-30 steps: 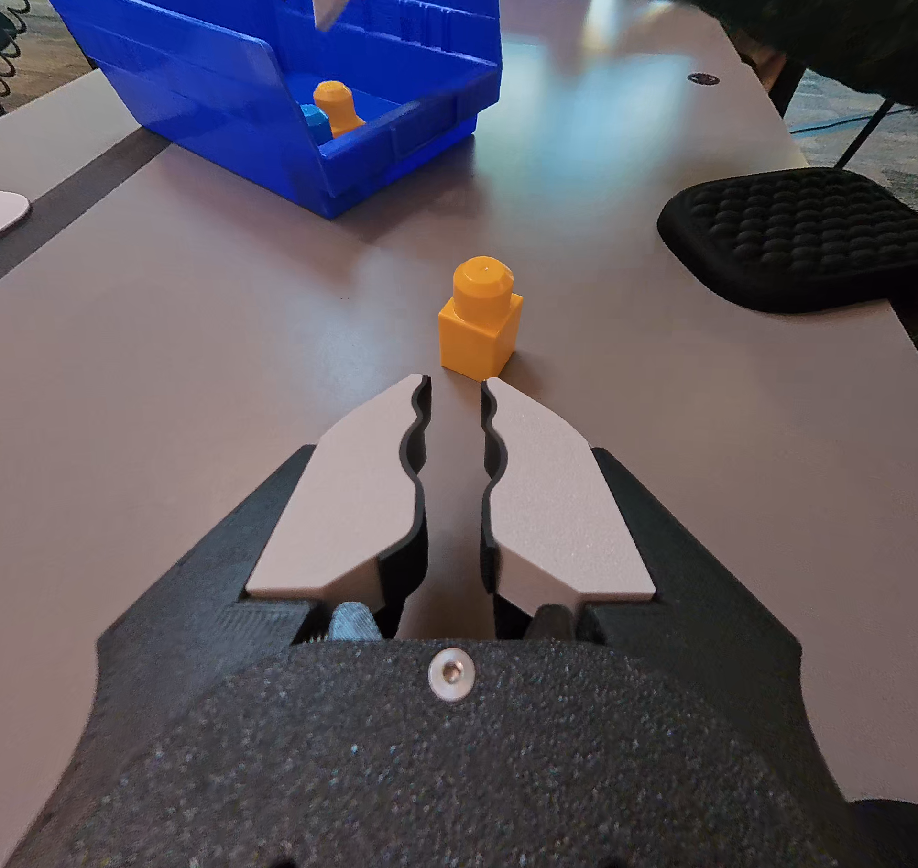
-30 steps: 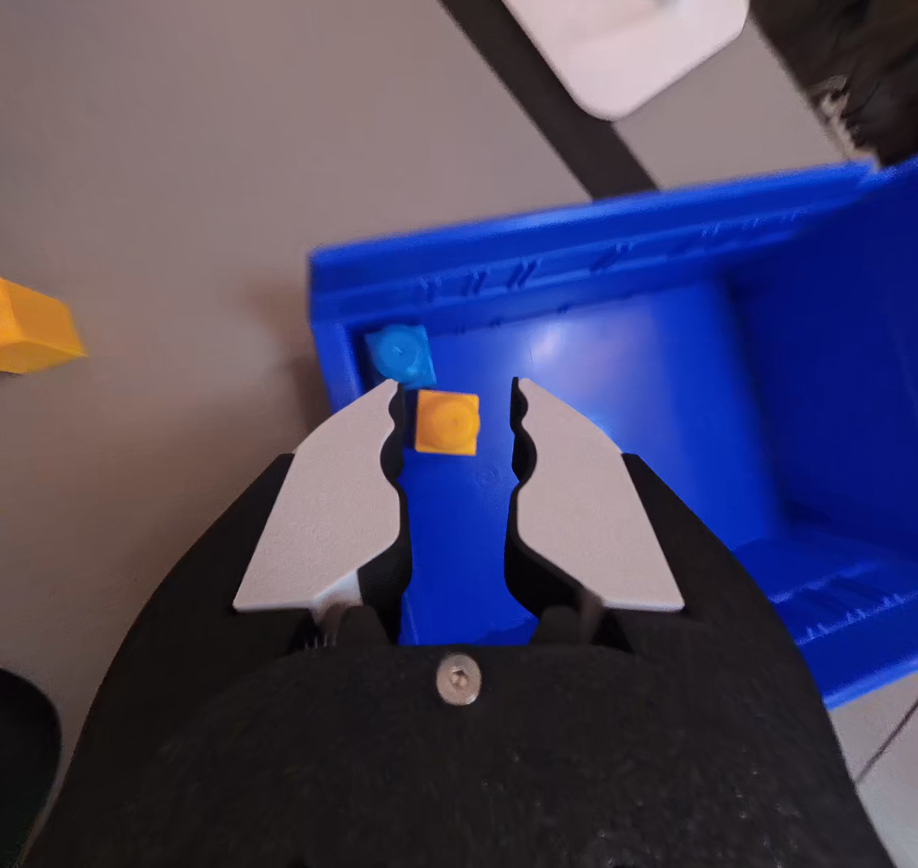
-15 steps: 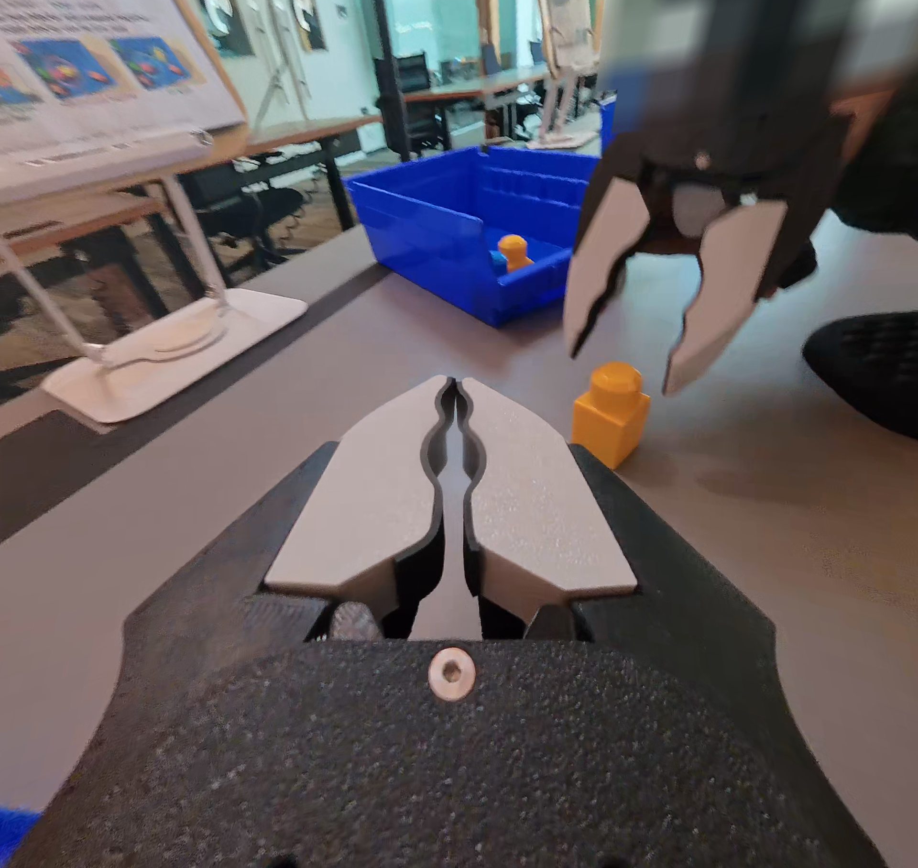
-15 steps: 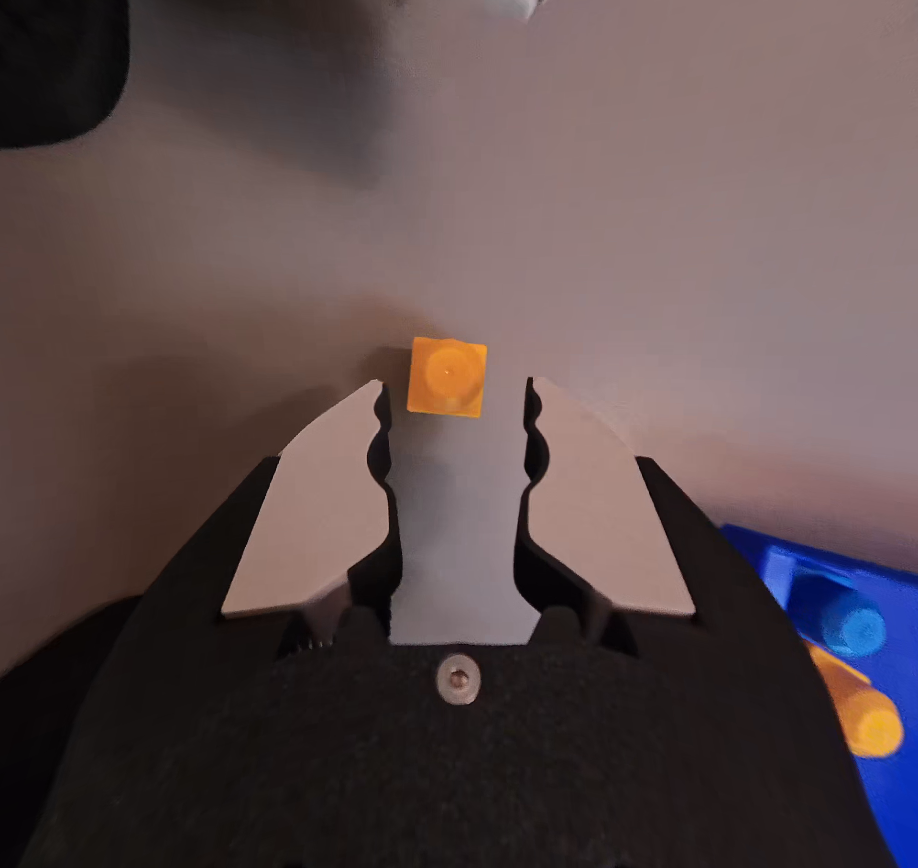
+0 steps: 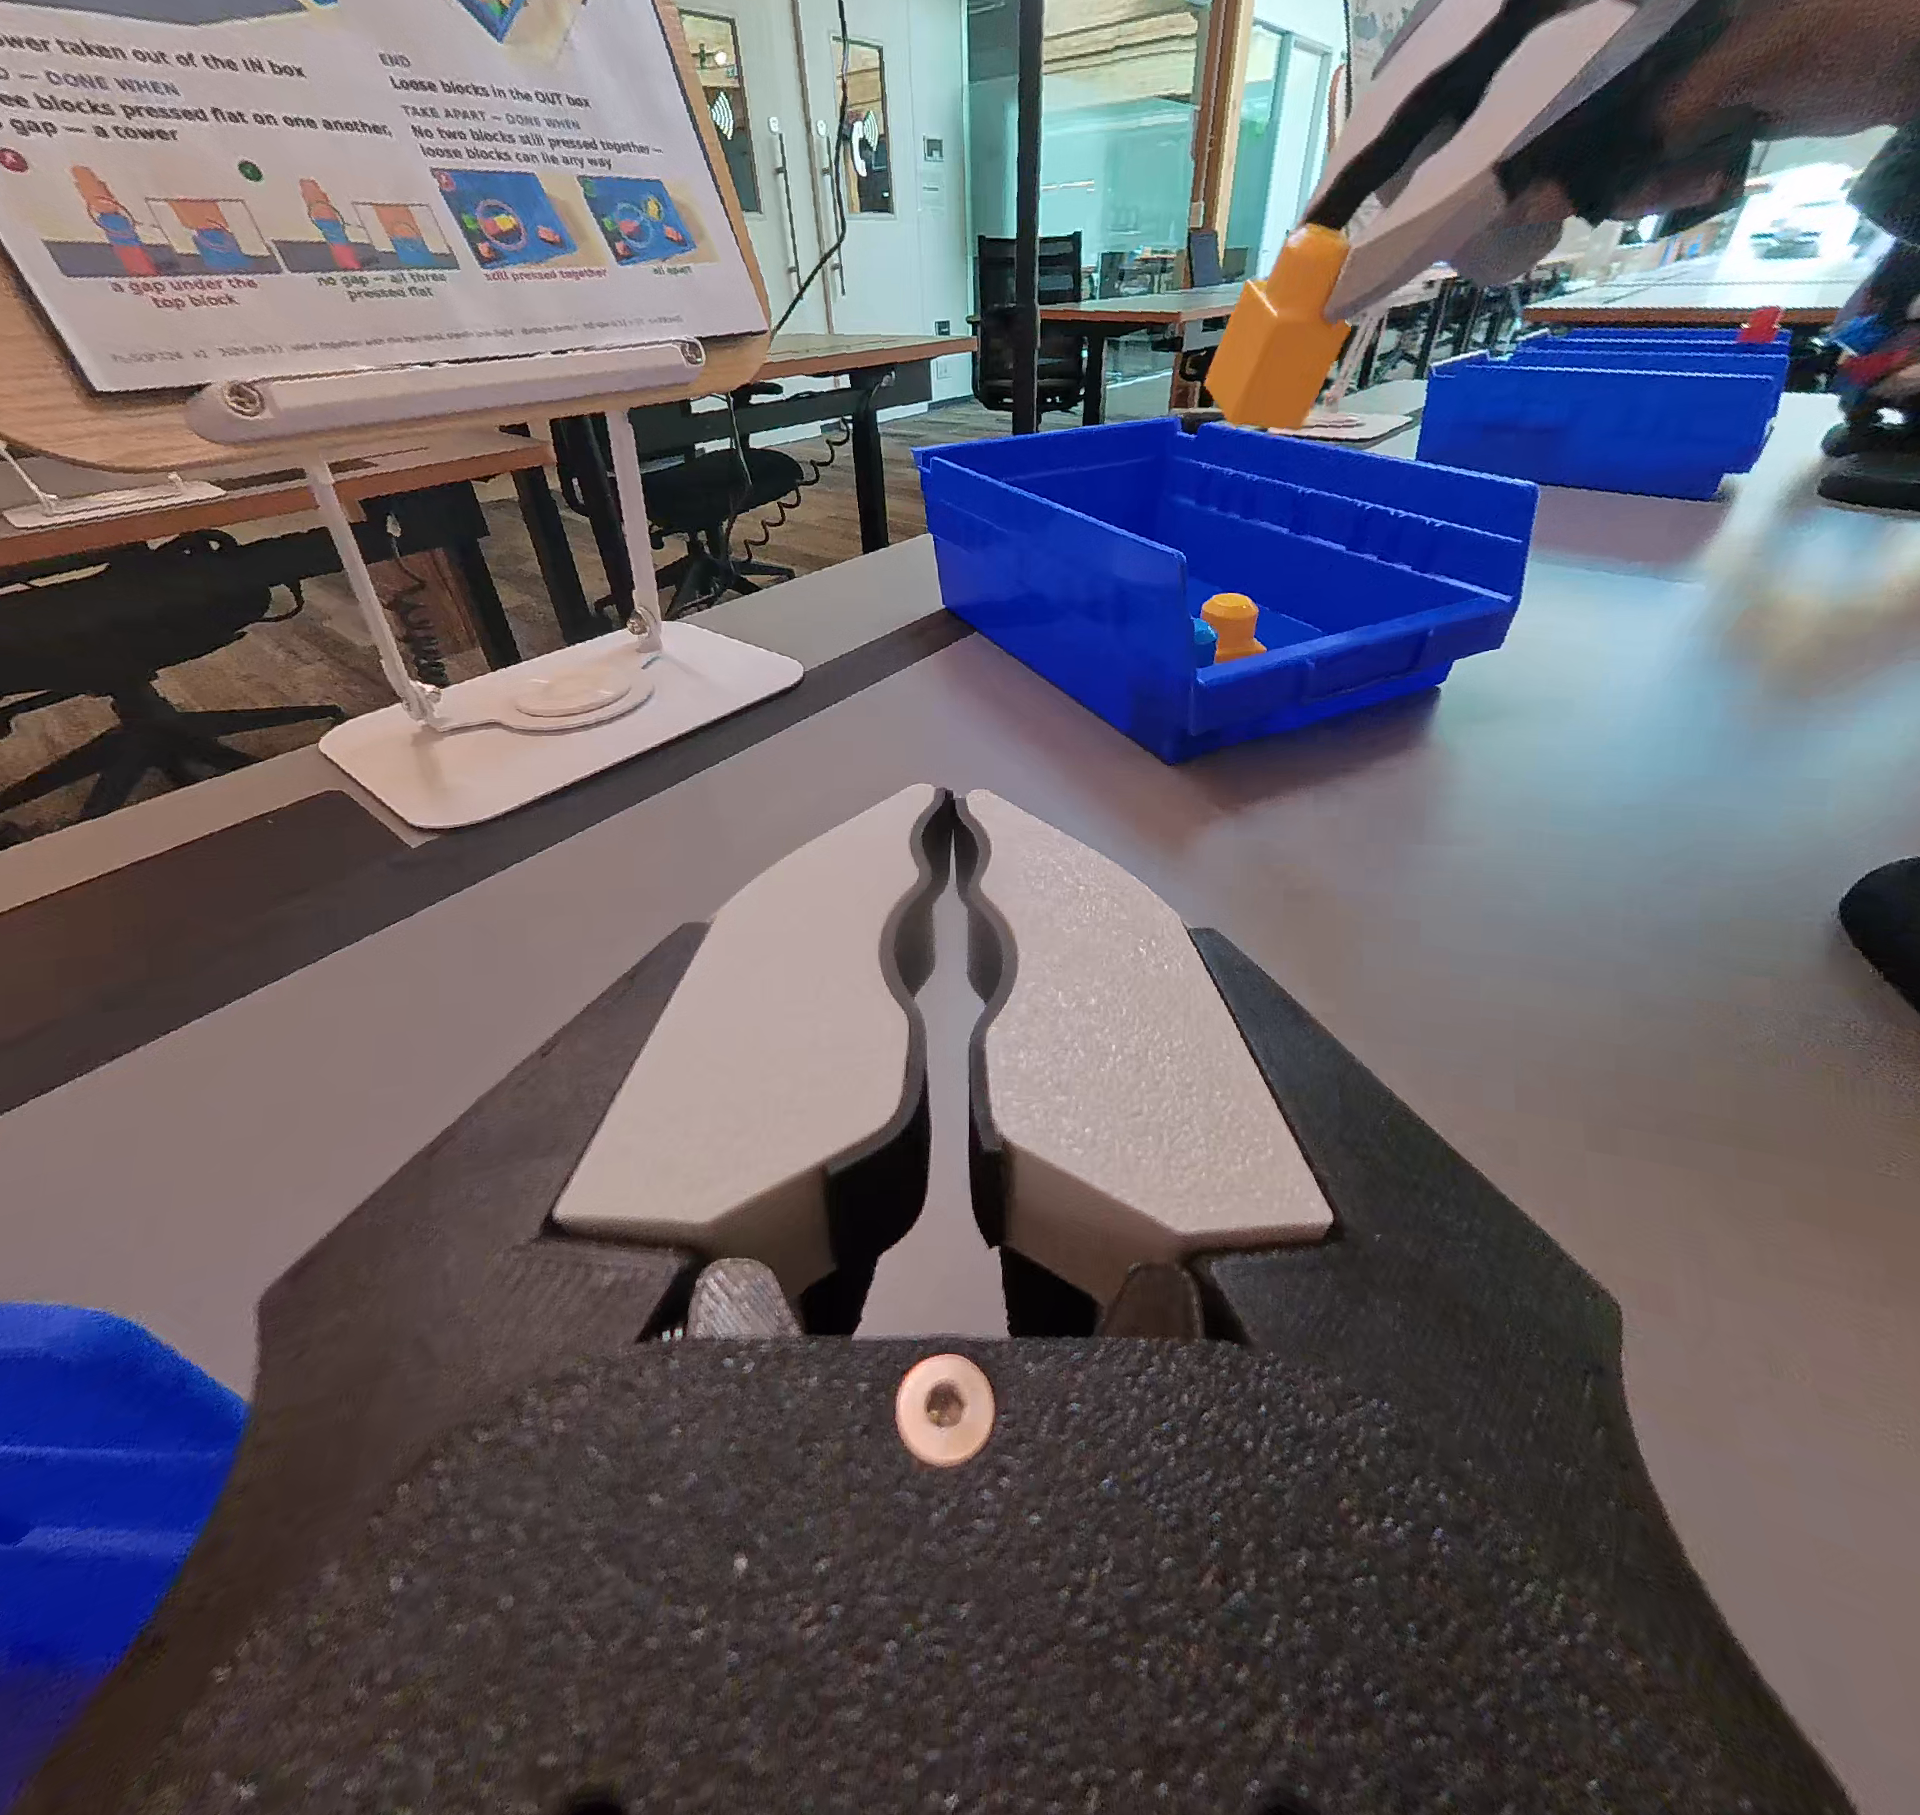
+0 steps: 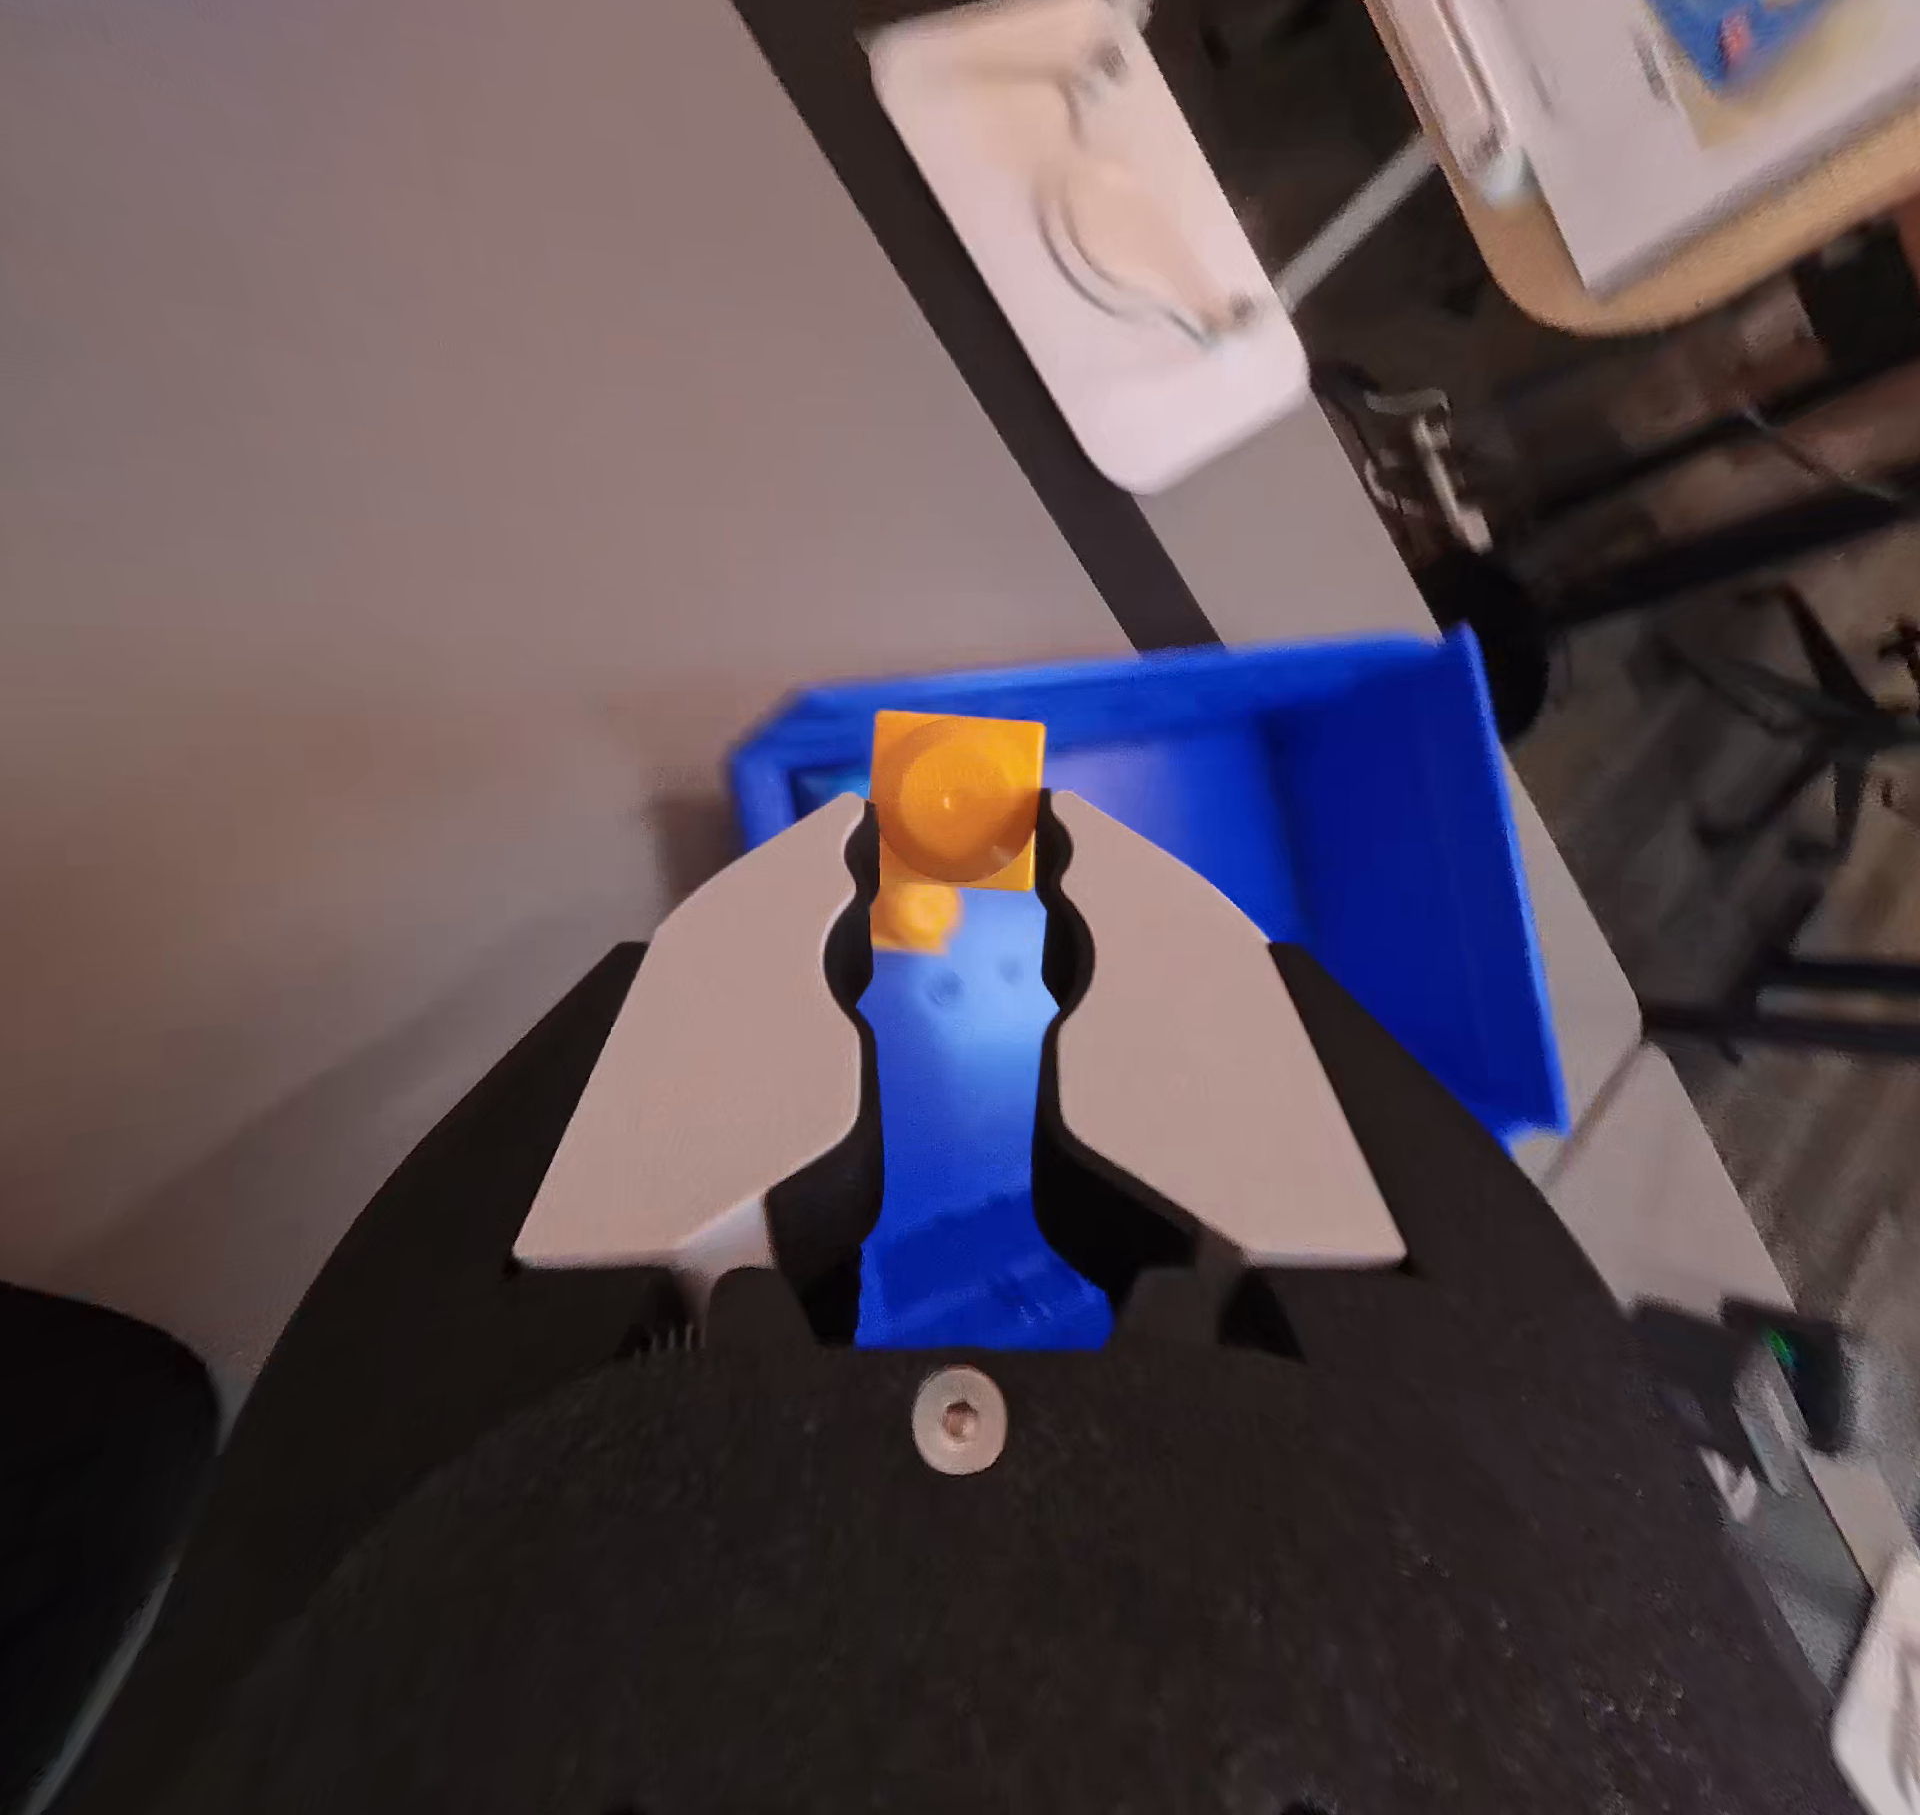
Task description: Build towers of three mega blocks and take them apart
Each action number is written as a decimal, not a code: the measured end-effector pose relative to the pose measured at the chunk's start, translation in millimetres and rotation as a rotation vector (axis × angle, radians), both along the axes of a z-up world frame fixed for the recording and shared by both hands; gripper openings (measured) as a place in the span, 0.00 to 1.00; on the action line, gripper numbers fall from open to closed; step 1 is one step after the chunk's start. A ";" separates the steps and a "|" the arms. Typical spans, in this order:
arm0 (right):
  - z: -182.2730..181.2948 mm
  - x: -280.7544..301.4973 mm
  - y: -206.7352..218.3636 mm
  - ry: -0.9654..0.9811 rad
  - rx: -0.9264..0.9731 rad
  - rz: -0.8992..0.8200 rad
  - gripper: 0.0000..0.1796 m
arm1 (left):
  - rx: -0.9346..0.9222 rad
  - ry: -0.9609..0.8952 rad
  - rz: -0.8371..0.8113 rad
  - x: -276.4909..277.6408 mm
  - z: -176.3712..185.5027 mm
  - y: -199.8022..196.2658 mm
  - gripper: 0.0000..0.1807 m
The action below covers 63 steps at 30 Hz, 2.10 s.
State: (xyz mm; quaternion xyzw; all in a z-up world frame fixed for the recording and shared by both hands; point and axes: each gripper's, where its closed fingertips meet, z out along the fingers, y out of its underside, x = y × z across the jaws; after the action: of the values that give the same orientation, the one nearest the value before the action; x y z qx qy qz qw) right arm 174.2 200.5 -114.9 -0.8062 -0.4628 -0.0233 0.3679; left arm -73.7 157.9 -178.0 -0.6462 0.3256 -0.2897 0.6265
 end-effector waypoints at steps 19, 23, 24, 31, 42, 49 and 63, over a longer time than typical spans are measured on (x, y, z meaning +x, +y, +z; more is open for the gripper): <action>-139.6 57.9 9.8 -0.110 -0.416 -0.140 0.16 | -0.018 0.016 0.011 -1.7 -8.0 5.3 0.00; -142.0 51.6 13.6 -0.059 -0.415 -0.089 0.16 | -0.023 0.022 0.002 -0.2 -9.3 4.4 0.00; -143.1 51.4 13.3 -0.050 -0.429 -0.084 0.16 | -0.024 0.023 -0.001 0.1 -9.5 4.1 0.00; -144.5 57.2 6.9 -0.056 -0.487 -0.067 0.18 | -0.034 0.032 -0.014 1.9 -12.7 3.5 0.00; -136.8 56.0 12.4 -0.075 -0.425 -0.058 0.15 | -0.041 0.040 -0.022 3.1 -14.7 2.8 0.00; -126.6 49.3 19.8 0.066 -0.332 -0.064 0.15 | -0.046 0.047 -0.028 3.9 -16.7 2.4 0.00; -140.4 64.9 -4.3 0.027 -0.383 -0.423 0.15 | -0.057 0.058 -0.038 5.9 -20.4 1.5 0.00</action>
State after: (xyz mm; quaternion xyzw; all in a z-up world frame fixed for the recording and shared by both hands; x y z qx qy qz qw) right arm 239.0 196.2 -255.3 -0.9398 -0.2756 -0.0009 0.2019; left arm -67.7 159.4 -198.5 -0.6658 0.3471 -0.2920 0.5925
